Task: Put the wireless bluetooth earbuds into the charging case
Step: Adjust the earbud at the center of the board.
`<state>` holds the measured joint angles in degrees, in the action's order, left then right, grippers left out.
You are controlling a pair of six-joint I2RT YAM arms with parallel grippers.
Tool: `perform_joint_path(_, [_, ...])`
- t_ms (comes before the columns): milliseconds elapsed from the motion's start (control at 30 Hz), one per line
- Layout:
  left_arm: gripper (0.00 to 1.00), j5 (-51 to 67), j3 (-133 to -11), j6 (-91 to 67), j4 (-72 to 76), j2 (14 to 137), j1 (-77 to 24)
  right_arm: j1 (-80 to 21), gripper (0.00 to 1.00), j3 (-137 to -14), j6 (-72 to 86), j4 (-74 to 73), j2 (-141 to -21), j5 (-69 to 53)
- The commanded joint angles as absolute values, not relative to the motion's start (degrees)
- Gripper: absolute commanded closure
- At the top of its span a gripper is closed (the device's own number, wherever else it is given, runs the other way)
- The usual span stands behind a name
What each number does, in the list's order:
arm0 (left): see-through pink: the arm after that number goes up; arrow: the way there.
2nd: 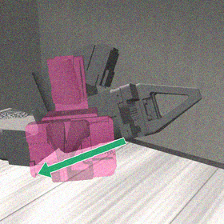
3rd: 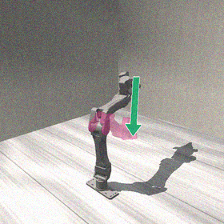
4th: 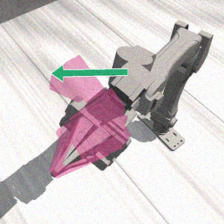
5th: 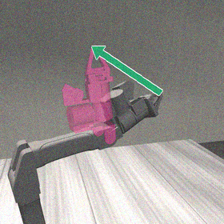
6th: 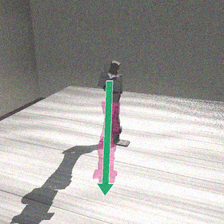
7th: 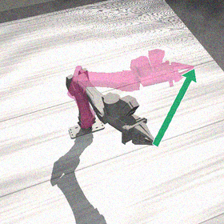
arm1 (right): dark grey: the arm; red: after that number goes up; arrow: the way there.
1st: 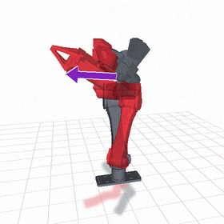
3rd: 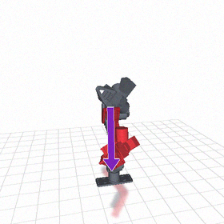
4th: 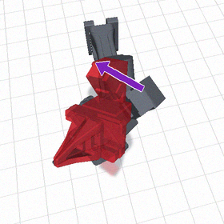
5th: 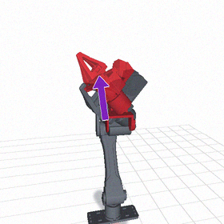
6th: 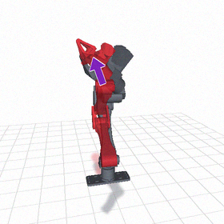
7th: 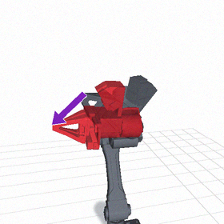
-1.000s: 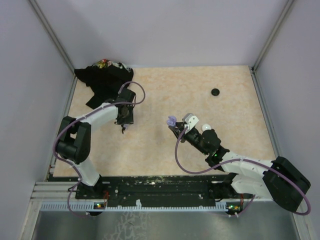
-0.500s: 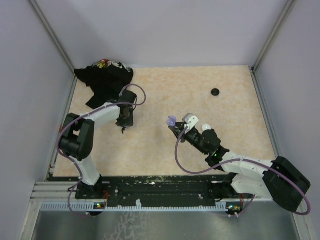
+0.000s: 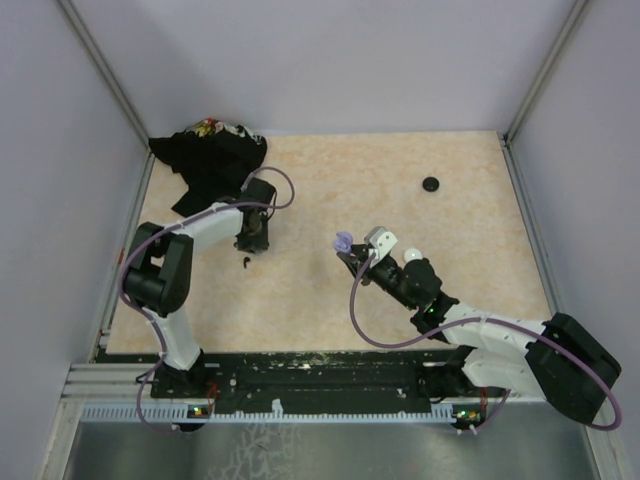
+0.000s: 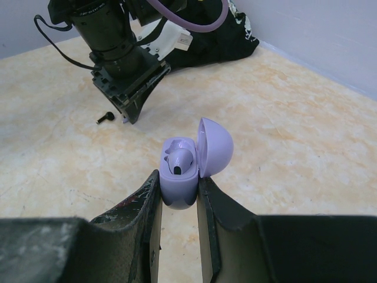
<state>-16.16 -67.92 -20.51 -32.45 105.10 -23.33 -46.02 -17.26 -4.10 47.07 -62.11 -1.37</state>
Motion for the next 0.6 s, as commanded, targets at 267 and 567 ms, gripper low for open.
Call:
perform_joint_path(267, [0.68,-14.37,-70.21,-18.63,-31.71,108.27,-22.82,-46.23,1.0,-17.75,-4.35,49.57,-61.79,-2.15])
perform_joint_path(567, [0.73,-9.08,-69.16,-18.57,-33.72,106.46,-22.84,-46.23,1.0,-17.78,-4.31,49.66,-61.95,-2.43])
